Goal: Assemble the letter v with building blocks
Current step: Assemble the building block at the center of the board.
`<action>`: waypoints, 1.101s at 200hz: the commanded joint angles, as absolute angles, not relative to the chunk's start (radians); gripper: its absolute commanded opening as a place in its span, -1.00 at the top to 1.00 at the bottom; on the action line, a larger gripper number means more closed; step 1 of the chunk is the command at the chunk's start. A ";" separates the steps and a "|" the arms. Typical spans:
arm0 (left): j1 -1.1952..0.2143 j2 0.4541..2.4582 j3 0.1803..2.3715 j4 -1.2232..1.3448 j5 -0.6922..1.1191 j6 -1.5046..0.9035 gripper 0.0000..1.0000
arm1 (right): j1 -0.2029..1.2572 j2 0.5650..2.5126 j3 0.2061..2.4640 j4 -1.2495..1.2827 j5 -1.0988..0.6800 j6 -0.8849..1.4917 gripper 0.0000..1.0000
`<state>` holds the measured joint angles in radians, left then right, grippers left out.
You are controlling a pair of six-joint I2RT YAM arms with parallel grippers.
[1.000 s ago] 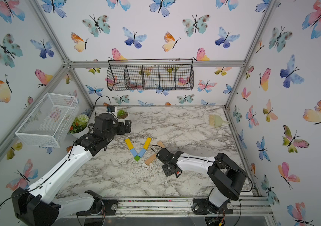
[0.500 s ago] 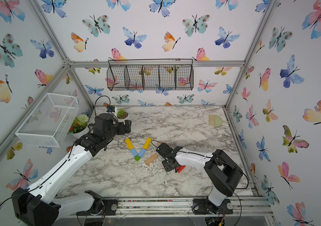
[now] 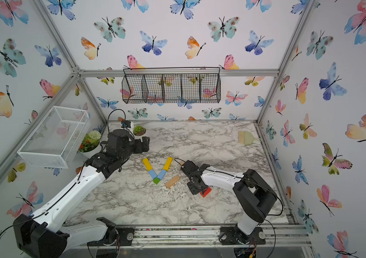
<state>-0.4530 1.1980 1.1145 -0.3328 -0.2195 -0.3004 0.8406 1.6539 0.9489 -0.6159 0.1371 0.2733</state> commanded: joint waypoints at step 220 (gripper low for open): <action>-0.440 1.173 1.099 -0.313 -0.206 -0.304 -0.95 | 0.744 1.741 1.009 -0.577 0.005 0.157 0.47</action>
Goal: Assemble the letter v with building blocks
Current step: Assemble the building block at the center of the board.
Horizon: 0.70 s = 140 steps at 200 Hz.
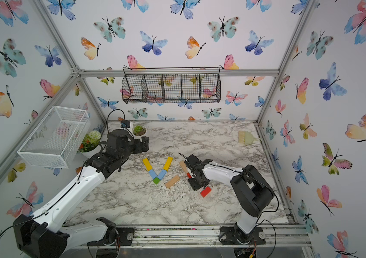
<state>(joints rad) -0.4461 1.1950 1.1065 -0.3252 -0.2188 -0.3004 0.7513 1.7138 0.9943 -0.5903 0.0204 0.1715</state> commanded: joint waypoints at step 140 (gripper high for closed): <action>-0.433 1.174 1.101 -0.311 -0.201 -0.302 -0.95 | 0.733 1.775 1.016 -0.554 0.008 0.148 0.48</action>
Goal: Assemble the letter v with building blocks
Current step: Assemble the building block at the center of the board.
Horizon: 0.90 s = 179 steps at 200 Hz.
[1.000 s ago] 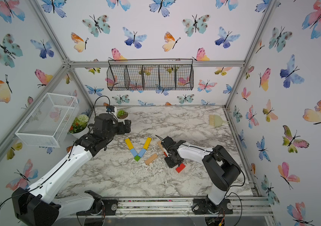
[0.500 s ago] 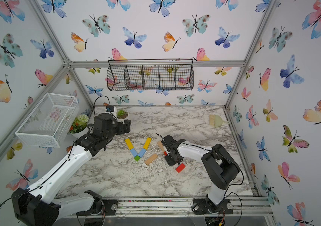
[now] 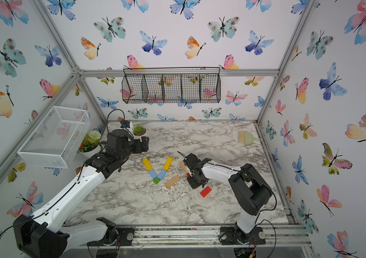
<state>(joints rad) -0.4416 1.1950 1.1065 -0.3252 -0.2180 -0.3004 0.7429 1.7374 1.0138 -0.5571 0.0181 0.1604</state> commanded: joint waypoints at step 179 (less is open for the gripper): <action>-0.426 1.176 1.102 -0.311 -0.193 -0.300 -0.94 | 0.727 1.780 1.021 -0.553 0.024 0.154 0.00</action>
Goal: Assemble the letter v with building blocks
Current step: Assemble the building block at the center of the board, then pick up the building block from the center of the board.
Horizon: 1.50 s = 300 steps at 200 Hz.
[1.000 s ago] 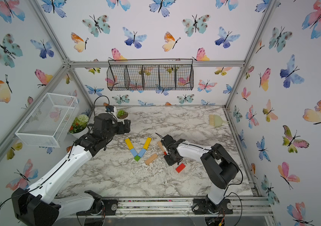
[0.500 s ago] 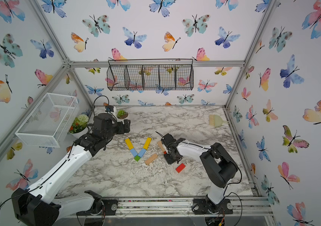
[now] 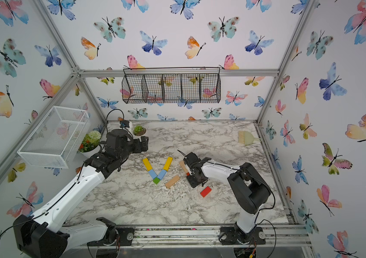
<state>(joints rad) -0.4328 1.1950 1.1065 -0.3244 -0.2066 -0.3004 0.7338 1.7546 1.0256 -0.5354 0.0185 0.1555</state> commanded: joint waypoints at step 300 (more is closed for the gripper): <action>-0.422 1.163 1.074 -0.289 -0.163 -0.307 -0.95 | 0.729 1.435 0.733 -0.564 0.106 0.775 -0.33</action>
